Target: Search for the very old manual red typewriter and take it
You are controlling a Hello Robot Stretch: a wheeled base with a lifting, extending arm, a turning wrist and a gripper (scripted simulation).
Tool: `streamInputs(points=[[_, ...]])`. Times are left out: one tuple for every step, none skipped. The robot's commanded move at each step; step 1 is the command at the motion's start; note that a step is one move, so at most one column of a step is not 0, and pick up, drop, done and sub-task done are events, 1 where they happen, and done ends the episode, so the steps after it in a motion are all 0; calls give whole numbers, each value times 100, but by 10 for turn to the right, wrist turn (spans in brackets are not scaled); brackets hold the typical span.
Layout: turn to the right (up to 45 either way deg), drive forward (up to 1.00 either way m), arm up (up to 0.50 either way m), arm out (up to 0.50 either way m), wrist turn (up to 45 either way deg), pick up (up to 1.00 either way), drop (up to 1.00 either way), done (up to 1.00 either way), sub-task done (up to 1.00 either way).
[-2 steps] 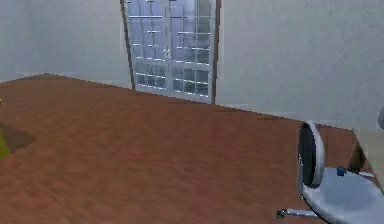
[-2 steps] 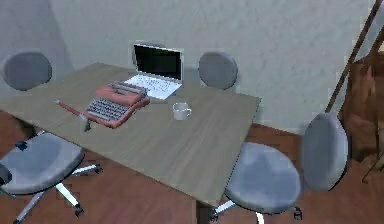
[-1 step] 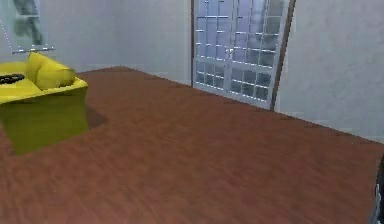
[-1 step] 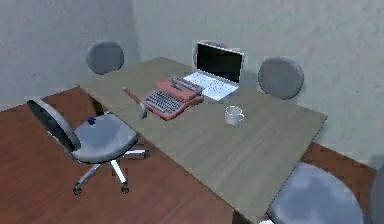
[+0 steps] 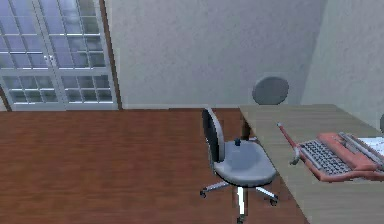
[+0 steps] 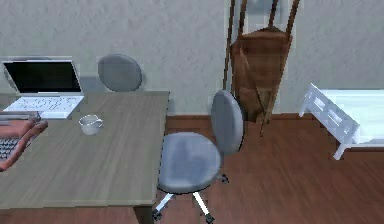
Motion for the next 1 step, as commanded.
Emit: streamInputs(points=[[60,0,0,0,0,0,0,0,0]])
